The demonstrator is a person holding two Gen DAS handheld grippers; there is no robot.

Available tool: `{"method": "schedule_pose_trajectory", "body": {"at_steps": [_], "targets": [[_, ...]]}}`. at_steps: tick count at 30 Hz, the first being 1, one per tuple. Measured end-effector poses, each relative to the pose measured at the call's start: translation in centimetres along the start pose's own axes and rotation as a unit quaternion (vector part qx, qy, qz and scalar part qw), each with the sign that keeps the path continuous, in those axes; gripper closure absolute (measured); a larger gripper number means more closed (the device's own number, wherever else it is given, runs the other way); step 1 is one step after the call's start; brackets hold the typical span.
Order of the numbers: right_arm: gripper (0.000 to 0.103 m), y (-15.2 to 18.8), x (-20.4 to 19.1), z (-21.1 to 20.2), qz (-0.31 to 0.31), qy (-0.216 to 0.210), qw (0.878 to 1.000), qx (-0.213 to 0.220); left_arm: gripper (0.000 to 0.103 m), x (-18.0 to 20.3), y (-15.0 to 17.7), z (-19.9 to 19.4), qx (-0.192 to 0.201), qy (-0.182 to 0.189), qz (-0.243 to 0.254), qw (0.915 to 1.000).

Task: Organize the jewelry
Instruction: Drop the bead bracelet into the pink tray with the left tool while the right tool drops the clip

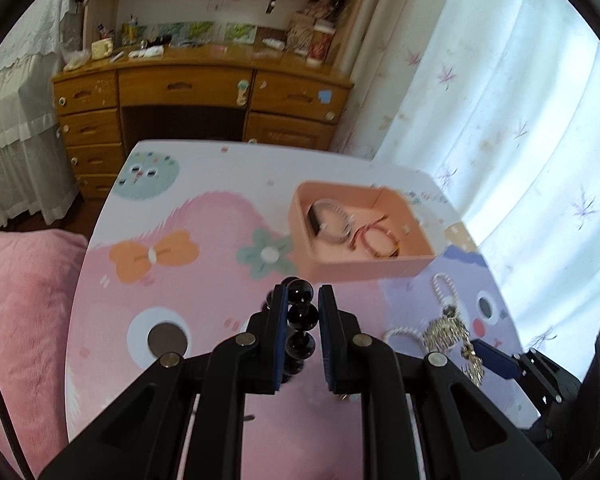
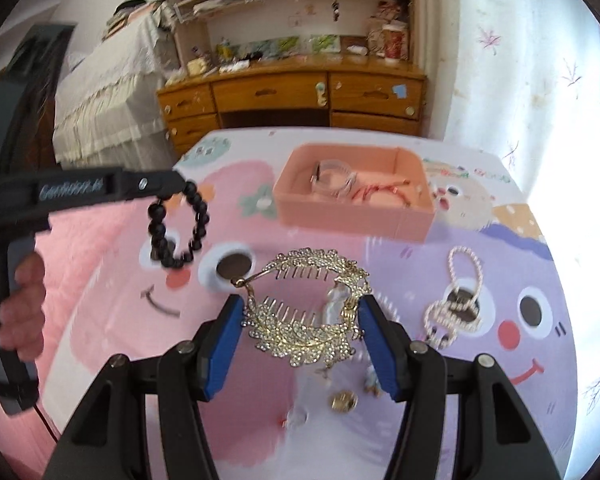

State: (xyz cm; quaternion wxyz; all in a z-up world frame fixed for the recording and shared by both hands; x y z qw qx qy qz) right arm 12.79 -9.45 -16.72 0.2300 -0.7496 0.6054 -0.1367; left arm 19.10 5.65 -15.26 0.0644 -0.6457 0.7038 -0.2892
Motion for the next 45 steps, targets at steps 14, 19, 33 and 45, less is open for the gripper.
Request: {"method": "schedule_pose_trajectory", "body": {"at_steps": [14,19,33,45], "targets": [[0.044,-6.5,2.9,-0.4,0.008,0.009,1.0,0.026,0.09,3.6,-5.9,-1.6,0.059,0.048,0.011,0.997],[0.044,-8.7,4.0,0.1,-0.004,0.026,0.999,0.038,0.09,4.3,-8.0,-0.8,0.071,0.054,0.008,0.996],[0.044,-12.9,7.8,4.2,0.002,0.008,0.999,0.041,0.09,6.4,-11.3,4.5,0.054,0.044,0.005,0.9976],[0.043,-12.8,9.2,7.4,0.009,-0.011,1.0,0.0,0.034,6.2,-11.3,6.8,0.032,0.022,0.007,0.9992]]}}
Point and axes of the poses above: each gripper's, at about its wrist camera, not at the fingertips, and z roughly the way its jaws point, x to its right, y to its underside, the point moved 8 cm from there along z, roughly the way its jaws point, and after that the axes turned 11 degrees about -x, right-handed, at the moved point
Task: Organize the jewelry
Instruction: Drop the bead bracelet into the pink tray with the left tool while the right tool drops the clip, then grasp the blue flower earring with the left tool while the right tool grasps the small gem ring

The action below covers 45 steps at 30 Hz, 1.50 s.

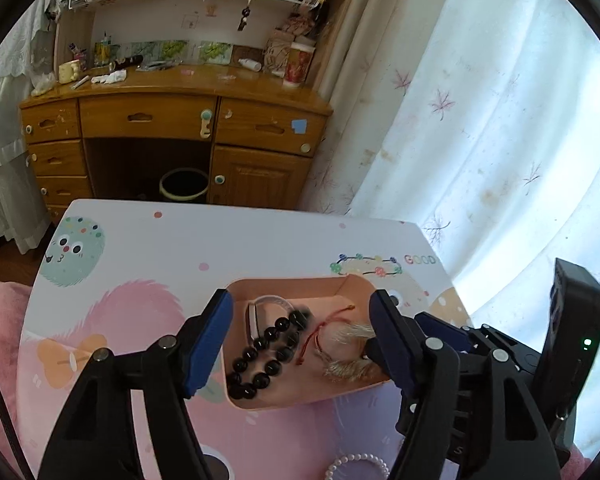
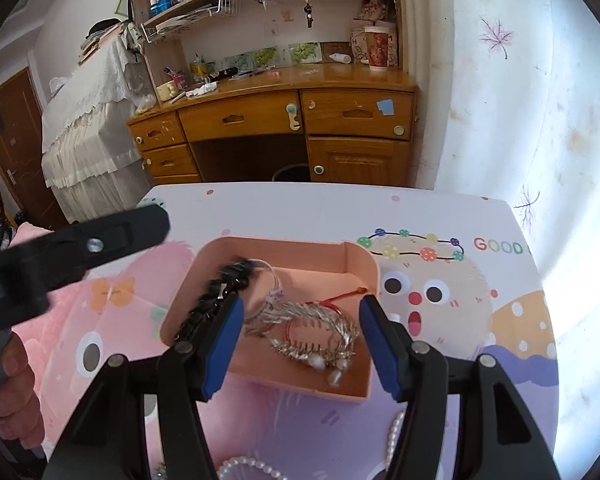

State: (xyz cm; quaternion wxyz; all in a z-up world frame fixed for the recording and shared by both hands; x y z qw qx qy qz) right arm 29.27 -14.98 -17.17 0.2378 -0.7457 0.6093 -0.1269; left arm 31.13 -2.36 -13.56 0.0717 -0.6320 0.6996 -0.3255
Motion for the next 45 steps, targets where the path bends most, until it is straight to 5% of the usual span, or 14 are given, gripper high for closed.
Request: {"method": "schedule_pose_trajectory", "body": {"at_steps": [12,29,45], "targets": [[0.042,1.7,0.2,-2.8,0.013,0.019,1.0,0.008,0.029,-1.2,2.4,-1.3,-0.031,-0.012,-0.005,0.9994],[0.042,11.8,-1.7,-7.9,0.121,0.003,0.993,0.0,0.022,-3.4,10.3,-5.2,-0.086,-0.023,0.026,0.9957],[0.042,25.4,-9.6,-8.9,0.01,0.036,0.995,-0.094,0.022,-2.4,18.3,-4.3,-0.165,0.029,0.022,0.9856]]}}
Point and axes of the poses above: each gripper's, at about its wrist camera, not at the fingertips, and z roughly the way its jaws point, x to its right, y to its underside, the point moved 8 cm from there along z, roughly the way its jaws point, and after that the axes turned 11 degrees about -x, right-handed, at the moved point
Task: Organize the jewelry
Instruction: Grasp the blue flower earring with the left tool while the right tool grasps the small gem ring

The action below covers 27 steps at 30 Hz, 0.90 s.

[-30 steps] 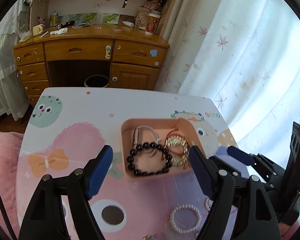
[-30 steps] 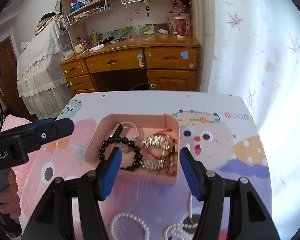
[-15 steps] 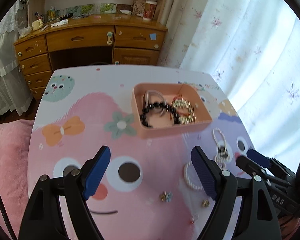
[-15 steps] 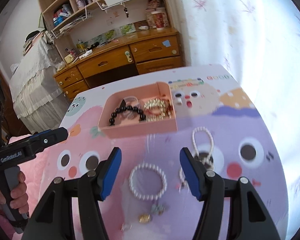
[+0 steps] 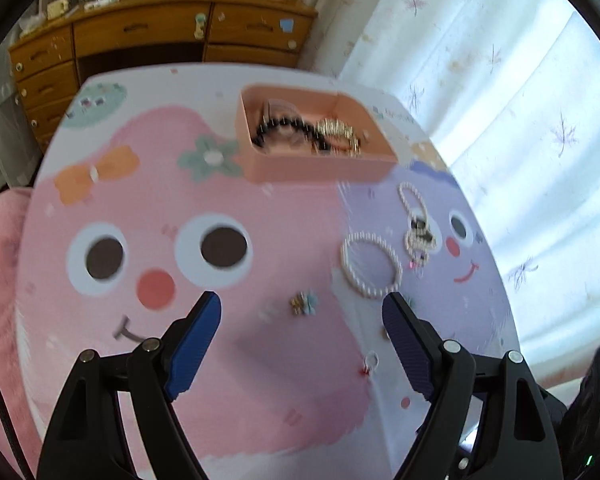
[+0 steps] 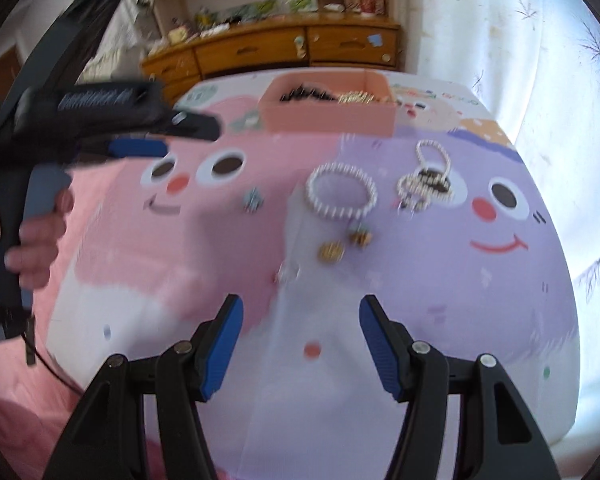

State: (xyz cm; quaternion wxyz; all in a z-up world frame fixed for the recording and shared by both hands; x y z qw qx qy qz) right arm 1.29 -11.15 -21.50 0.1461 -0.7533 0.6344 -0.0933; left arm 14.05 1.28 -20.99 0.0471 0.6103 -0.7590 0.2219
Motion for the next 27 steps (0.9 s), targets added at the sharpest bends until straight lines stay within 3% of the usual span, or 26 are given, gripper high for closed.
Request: {"method": "schedule_pose_trajectory", "body": {"at_steps": [7,12,17,27], "targets": [[0.042,2.1,-1.7,1.6,-0.031,0.031,0.999,-0.002,0.022,1.4,1.9,3.6,-0.024,-0.03,0.048,0.9981],[0.044,2.0,-2.0,2.2,-0.029,0.041,0.999,0.01,0.032,2.3,1.7,5.2,-0.016,-0.06,0.088,0.9942],[0.057,1.1,-1.7,3.0,0.006,0.043,0.999,0.016,0.045,2.7,1.0,6.5,-0.016,-0.084,0.115,0.9897],[0.075,-1.7,-1.3,4.4,0.068,0.007,0.997,0.029,0.053,3.2,0.7,8.0,-0.019,-0.105,0.138,0.9847]]}}
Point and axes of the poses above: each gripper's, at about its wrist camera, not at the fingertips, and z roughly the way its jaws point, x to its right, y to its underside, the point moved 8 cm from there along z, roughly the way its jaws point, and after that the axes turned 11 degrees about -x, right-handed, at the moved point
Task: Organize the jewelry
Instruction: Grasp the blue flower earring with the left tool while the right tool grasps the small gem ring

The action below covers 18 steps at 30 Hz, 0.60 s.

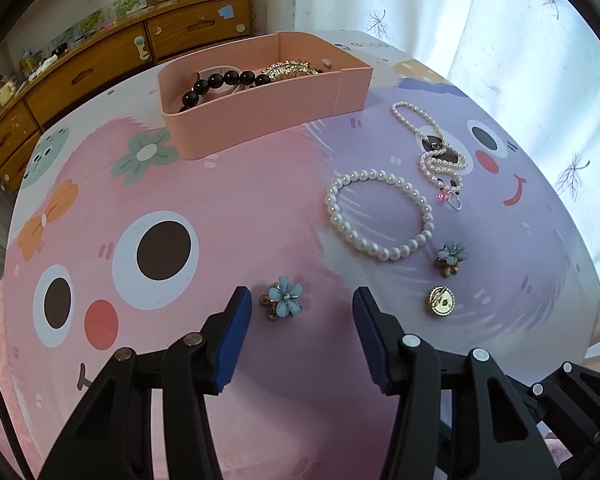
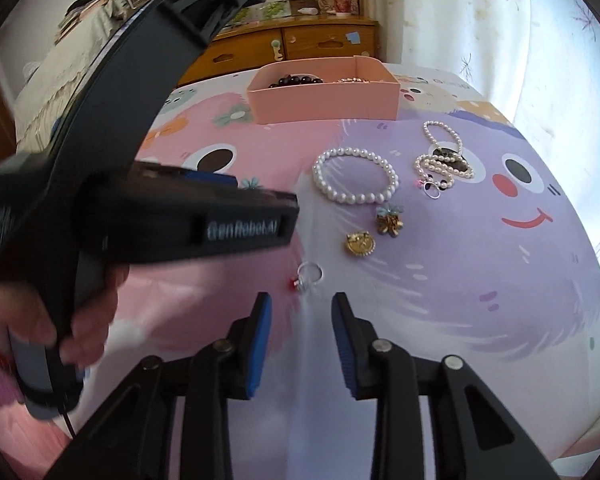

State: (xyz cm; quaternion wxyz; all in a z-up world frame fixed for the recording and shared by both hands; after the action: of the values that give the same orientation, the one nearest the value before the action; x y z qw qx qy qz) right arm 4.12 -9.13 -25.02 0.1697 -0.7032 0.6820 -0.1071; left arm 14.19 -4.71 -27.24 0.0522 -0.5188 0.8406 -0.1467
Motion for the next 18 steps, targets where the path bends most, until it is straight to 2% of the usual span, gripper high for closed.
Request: {"method": "schedule_pose_trajectory", "body": {"at_steps": [2,8,15,16,18], "targets": [[0.078,-0.3,-0.2,0.4,-0.003,0.005,1.0,-0.004,0.061,0.0,-0.1,0.2,0.001,-0.004,0.0,1.0],[0.081,-0.6,-0.1,1.3,-0.005,0.005,1.0,-0.017,0.074,-0.4,-0.3,0.1,0.009,-0.007,-0.004,0.9999],[0.081,-1.3,0.0,1.8,-0.01,0.006,1.0,-0.02,0.083,-0.7,-0.6,0.2,0.014,-0.007,-0.003,0.9999],[0.083,-1.3,0.0,1.9,-0.013,0.01,1.0,-0.02,0.083,-0.6,-0.6,0.2,0.015,-0.006,-0.002,0.9999],[0.091,-1.2,0.0,1.9,-0.021,0.024,0.999,-0.02,0.083,-0.7,-0.6,0.2,0.015,-0.006,-0.002,0.9999]]}}
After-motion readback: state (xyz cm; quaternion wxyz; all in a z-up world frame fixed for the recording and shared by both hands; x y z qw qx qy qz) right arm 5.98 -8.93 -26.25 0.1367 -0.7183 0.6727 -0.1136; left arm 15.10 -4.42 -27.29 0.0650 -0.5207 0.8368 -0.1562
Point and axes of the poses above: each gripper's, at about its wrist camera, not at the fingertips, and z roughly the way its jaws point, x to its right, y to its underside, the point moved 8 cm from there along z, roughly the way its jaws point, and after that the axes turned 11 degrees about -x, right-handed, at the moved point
